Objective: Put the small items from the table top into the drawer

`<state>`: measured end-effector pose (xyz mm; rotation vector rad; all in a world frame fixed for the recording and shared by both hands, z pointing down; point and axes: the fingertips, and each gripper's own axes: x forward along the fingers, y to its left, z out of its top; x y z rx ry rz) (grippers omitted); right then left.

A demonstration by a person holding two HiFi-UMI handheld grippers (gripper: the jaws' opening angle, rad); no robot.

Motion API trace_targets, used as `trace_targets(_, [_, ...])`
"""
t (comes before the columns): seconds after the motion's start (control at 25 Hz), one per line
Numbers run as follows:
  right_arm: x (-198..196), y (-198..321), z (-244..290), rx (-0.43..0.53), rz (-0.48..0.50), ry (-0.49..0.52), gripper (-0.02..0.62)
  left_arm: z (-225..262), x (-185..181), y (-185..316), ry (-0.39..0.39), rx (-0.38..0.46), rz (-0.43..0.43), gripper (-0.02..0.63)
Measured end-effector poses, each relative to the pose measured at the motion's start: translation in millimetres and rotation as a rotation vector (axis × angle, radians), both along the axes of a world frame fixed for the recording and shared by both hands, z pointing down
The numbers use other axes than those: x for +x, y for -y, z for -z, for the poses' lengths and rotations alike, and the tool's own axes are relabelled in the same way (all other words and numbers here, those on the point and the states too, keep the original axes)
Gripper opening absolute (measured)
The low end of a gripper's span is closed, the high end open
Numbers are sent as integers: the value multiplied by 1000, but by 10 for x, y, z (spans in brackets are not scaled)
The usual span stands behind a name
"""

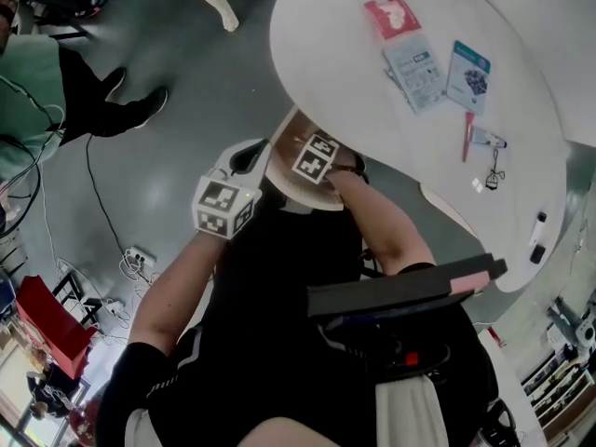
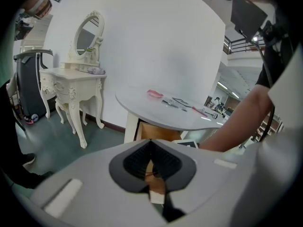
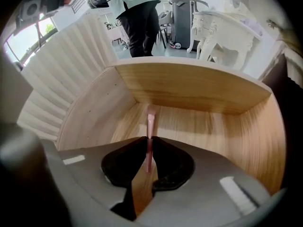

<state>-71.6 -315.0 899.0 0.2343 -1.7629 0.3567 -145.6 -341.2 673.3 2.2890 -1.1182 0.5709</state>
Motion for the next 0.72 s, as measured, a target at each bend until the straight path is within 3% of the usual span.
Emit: trace_targets(0.72, [47, 44, -190, -49, -113, -43, 49, -7, -108, 0, 3, -4, 42, 0])
